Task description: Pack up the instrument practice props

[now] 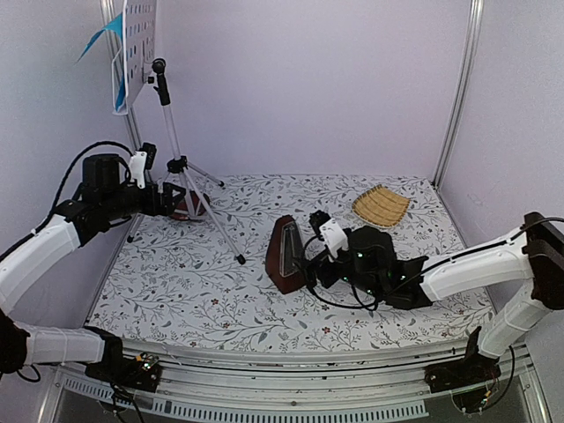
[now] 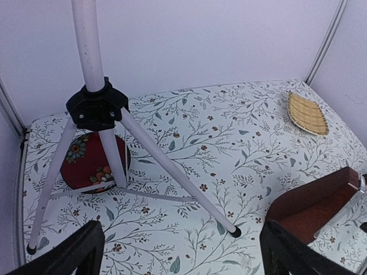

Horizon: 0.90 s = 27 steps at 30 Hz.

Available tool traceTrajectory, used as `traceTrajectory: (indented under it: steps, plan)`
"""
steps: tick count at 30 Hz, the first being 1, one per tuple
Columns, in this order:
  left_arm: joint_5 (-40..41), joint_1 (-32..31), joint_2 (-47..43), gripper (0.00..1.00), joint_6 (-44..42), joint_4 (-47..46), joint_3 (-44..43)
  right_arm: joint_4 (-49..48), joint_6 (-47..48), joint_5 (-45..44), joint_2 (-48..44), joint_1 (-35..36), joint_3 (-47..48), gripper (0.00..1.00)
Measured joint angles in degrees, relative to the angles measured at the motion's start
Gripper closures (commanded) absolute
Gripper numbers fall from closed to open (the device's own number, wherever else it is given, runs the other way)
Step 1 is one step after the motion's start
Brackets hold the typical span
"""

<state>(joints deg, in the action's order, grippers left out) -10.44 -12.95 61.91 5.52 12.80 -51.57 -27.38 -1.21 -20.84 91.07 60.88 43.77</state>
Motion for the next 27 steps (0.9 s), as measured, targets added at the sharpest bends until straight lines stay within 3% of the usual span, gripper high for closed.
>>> traceTrajectory:
  steps: [5, 10, 16, 21, 27]
  plan:
    - [1.16, -1.97, -2.86, 0.03, 2.82, -1.09, 0.48, 1.99, -0.42, 1.84, -11.98, -3.89, -5.6, 0.01]
    - [3.34, -14.19, -3.19, 0.04, 8.79, -9.22, 4.28, 5.18, -5.31, 9.14, -21.14, -17.75, -8.44, 0.01]
    - [0.48, -24.96, 12.0, 0.03, 10.32, -17.97, 1.51, 6.47, -13.07, 18.67, -22.64, -29.51, -10.19, 0.01]
    - [-2.84, -30.4, 25.73, 0.02, 6.75, -19.23, -6.8, 5.7, -16.98, 24.22, -22.84, -30.18, -13.44, 0.01]
    - [-6.88, -31.78, 32.44, 0.03, 3.89, -20.15, -12.17, 4.59, -19.89, 27.08, -24.06, -30.21, -15.76, 0.01]
